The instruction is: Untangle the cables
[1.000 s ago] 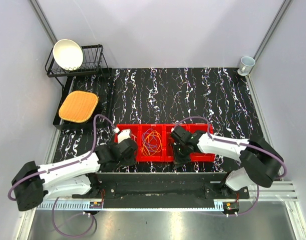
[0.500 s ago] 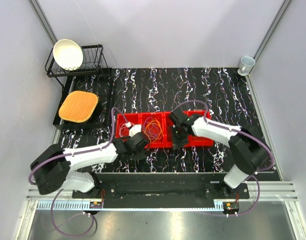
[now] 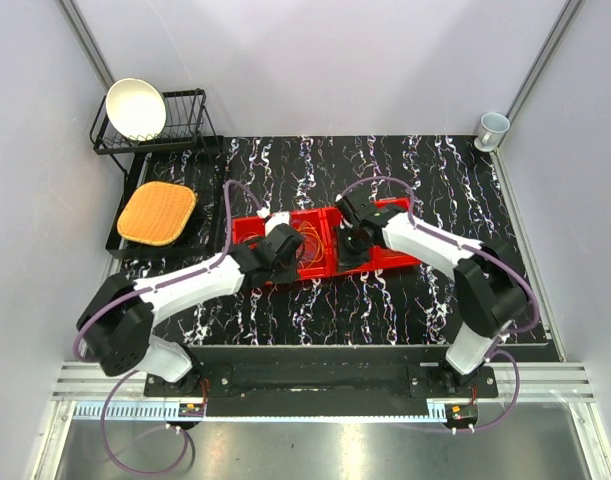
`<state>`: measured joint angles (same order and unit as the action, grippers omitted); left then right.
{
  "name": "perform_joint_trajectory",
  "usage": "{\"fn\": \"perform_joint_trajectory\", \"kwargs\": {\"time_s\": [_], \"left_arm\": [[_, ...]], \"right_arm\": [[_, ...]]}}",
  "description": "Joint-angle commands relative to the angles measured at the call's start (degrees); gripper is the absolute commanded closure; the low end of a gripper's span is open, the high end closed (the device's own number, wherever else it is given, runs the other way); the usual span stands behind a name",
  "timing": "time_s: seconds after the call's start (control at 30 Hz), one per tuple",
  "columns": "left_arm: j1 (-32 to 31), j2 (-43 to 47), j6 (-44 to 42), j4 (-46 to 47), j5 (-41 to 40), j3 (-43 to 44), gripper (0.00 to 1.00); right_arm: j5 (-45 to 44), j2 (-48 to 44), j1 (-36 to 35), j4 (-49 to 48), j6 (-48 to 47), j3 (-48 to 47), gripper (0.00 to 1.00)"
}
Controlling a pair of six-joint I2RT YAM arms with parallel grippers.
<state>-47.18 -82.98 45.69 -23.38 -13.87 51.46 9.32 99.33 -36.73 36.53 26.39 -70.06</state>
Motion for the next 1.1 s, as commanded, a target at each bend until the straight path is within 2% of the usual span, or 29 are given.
{"fn": "perform_joint_trajectory", "kwargs": {"time_s": [0.0,0.03,0.1,0.13,0.2,0.27,0.3,0.33,0.37,0.4,0.43,0.47,0.57,0.73,0.97,1.07], "left_arm": [[-0.11,6.50,-2.27,-6.76,0.59,1.36,1.00],[-0.19,9.56,-2.19,-7.64,0.60,1.01,1.00],[-0.19,13.09,-2.19,-10.80,-0.28,0.22,1.00],[-0.28,16.85,-2.53,-11.94,-0.72,0.13,1.00],[-0.20,20.73,-2.89,-16.34,-3.43,0.65,1.00],[-0.02,26.01,-4.38,-20.89,-5.46,2.06,0.97],[0.07,27.59,-5.08,-22.31,-7.38,2.76,0.93],[0.16,30.22,-6.74,-23.55,-8.36,4.16,0.65],[0.33,31.55,-7.28,-25.82,-9.50,4.69,0.47],[0.25,33.83,-7.72,-26.89,-12.03,5.05,0.33],[0.33,34.98,-8.42,-27.77,-13.45,5.31,0.26],[0.51,36.21,-8.69,-29.08,-14.94,5.14,0.14],[0.68,40.34,-9.57,-30.76,-19.26,3.74,0.06],[0.68,45.62,-9.39,-31.03,-23.04,-0.13,0.04],[0.68,48.61,-11.41,-29.19,-26.03,-2.59,0.03],[0.60,48.53,-11.85,-28.74,-25.16,-2.95,0.03]], "right_arm": [[1.94,-9.31,-0.18,2.75,0.50,1.51,1.00],[1.23,-12.37,-0.27,3.80,0.59,1.59,1.00],[-1.74,-15.20,-0.18,5.12,0.50,1.16,0.90],[-2.81,-17.65,-0.18,6.26,0.33,0.55,0.78],[-6.22,-20.82,-0.10,7.41,-0.11,-0.51,0.75],[-8.96,-22.59,-0.18,9.25,-0.90,-2.44,0.56],[-13.15,-24.17,-0.10,9.78,-1.08,-3.14,0.42],[-15.28,-25.14,-0.18,10.31,-1.25,-3.93,0.27],[-17.30,-26.02,-0.10,10.22,-1.34,-4.20,0.06],[-22.02,-27.77,-0.01,10.22,-1.26,-4.38,0.01],[-24.15,-28.57,-0.01,9.70,-1.26,-4.47,0.00],[-26.26,-29.45,0.08,9.26,-1.52,-4.38,0.00],[-32.78,-31.91,0.17,6.98,-2.66,-3.16,0.00],[-36.91,-34.64,0.17,3.98,-3.46,-0.95,0.00],[-30.07,-38.67,0.17,0.74,-0.82,-0.52,0.01],[-31.11,-40.26,0.26,-1.81,0.41,0.71,0.00]]}}
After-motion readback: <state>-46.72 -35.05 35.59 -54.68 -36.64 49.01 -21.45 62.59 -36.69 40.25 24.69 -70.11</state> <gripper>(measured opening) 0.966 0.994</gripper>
